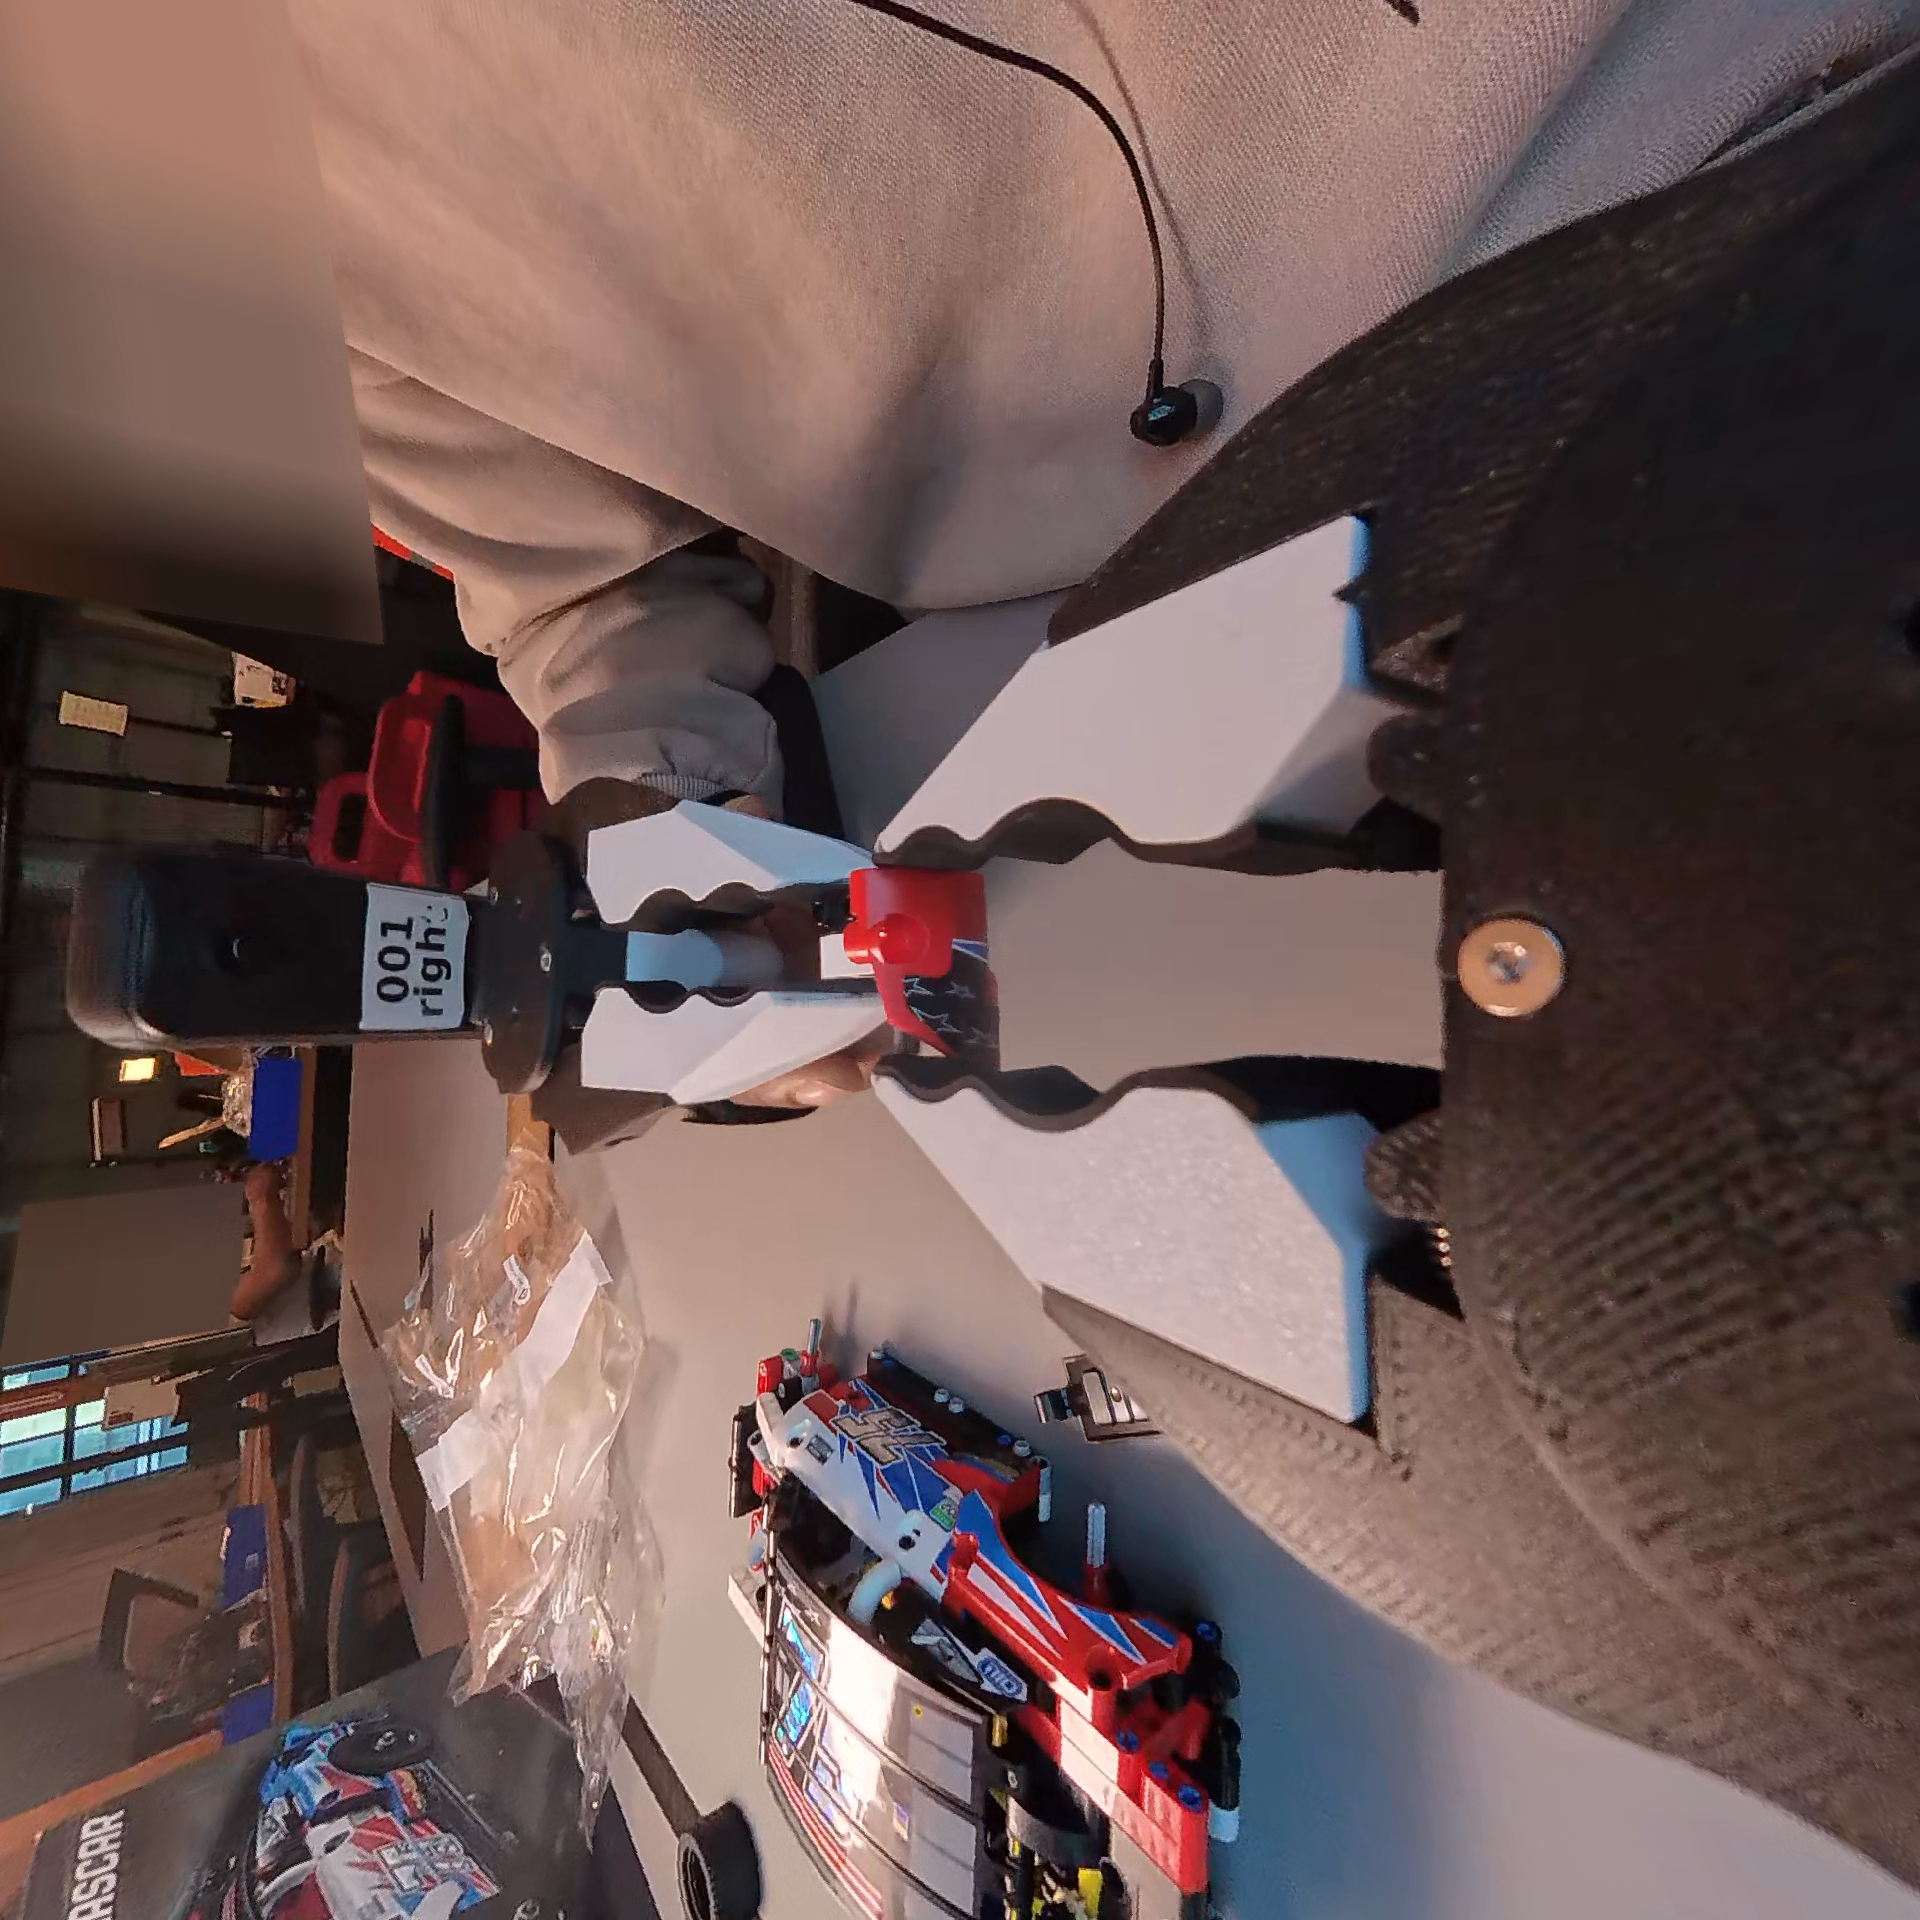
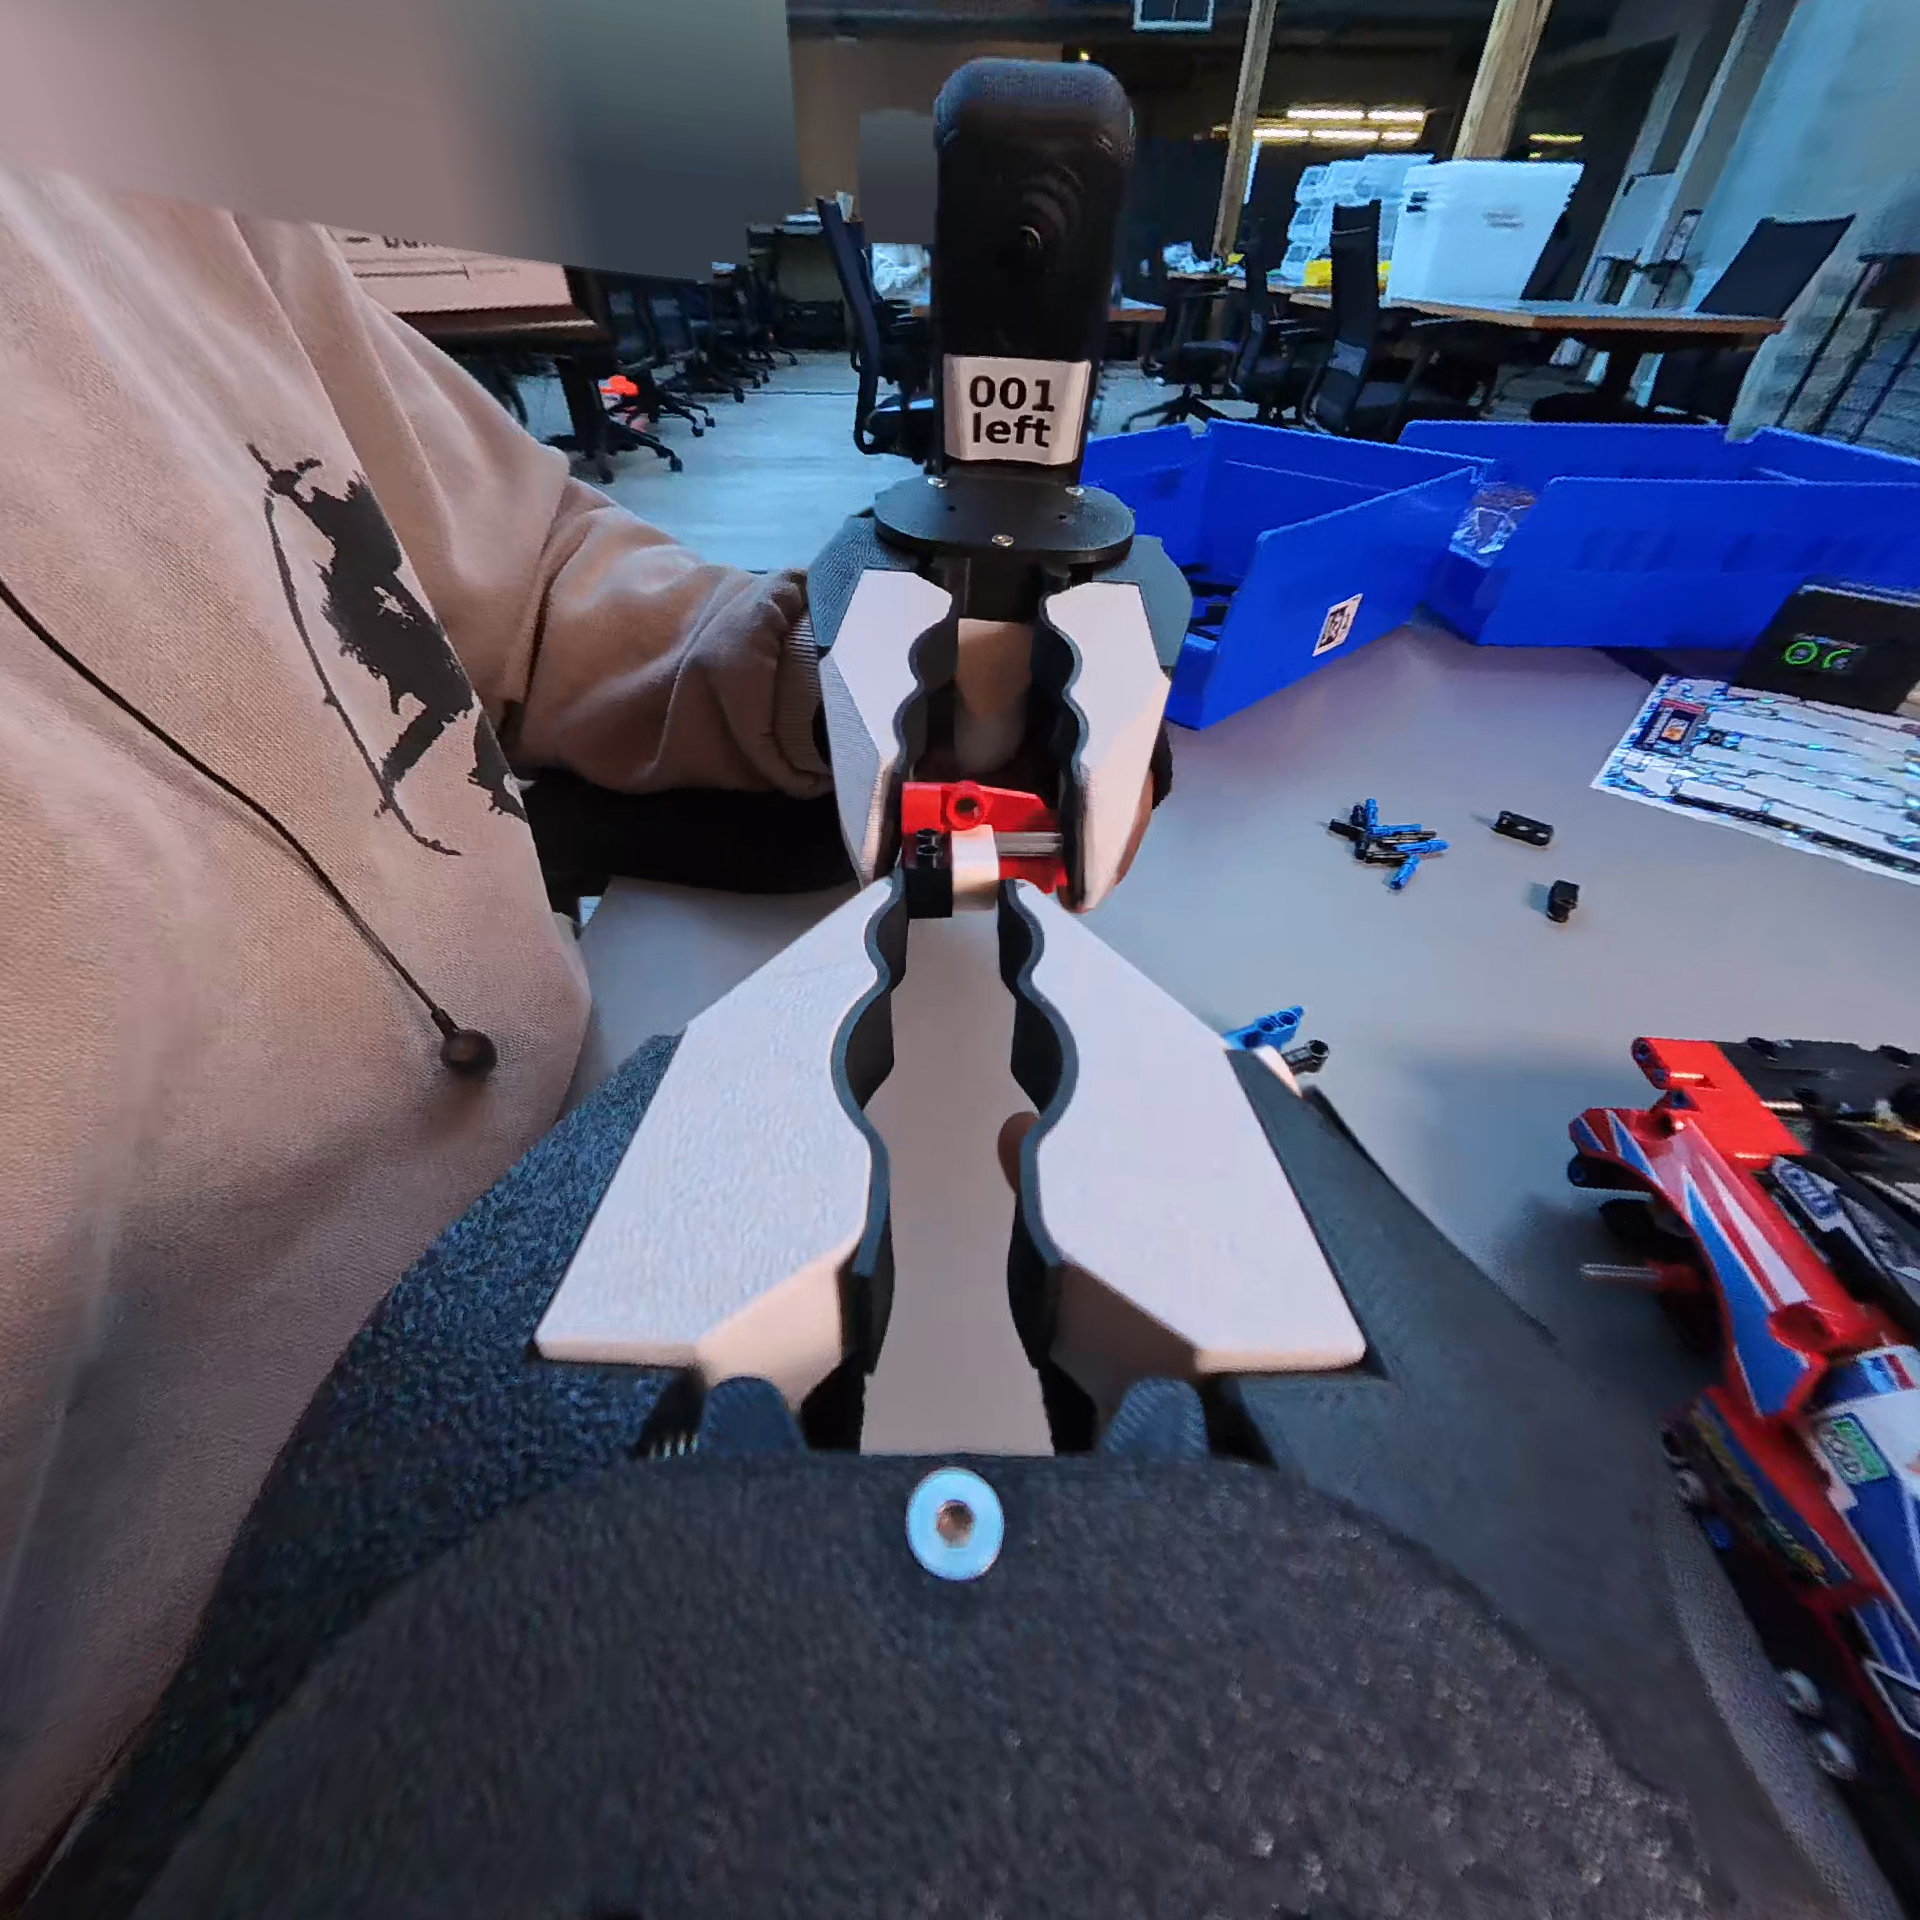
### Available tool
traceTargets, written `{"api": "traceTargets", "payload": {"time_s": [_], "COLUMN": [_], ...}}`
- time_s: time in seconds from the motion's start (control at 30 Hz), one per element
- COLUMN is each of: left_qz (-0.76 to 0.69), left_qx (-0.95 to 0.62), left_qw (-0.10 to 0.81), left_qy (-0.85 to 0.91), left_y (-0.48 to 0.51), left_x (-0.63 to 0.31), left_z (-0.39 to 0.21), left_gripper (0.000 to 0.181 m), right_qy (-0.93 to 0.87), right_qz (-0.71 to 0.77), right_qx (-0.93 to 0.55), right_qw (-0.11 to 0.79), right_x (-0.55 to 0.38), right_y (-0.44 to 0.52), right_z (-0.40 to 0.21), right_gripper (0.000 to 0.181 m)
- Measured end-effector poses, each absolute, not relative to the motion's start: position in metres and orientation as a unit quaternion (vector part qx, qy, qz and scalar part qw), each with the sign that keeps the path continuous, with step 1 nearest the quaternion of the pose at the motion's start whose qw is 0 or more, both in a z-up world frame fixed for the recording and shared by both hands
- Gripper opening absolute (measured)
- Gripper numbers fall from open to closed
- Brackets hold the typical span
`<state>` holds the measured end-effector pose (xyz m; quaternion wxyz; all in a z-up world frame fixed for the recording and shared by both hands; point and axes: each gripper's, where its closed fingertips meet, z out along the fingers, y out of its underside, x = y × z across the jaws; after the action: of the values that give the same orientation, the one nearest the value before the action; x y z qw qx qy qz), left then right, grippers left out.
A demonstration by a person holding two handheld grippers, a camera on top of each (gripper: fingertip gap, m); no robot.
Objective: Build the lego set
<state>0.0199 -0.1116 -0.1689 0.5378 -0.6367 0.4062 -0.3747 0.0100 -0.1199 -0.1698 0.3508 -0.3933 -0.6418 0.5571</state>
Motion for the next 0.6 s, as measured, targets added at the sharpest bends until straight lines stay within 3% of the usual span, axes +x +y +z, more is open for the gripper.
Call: {"api": "traceTargets", "payload": {"time_s": [0.37,0.6], "left_qz": [-0.369,-0.356], "left_qx": [-0.633,-0.644], "left_qw": [0.539,0.548], "left_qy": [0.416,0.398], "left_y": [-0.116,-0.107], "left_x": [0.023,0.011], "left_z": [-0.167,-0.168], "left_gripper": [0.033,0.032], "right_qy": [-0.636,-0.669], "right_qz": [0.593,0.537], "right_qx": [-0.383,-0.364], "right_qw": [0.312,0.363], "right_x": [0.012,0.013], "right_y": [-0.122,-0.128], "right_z": [-0.169,-0.175], "right_gripper": [0.02,0.031]}}
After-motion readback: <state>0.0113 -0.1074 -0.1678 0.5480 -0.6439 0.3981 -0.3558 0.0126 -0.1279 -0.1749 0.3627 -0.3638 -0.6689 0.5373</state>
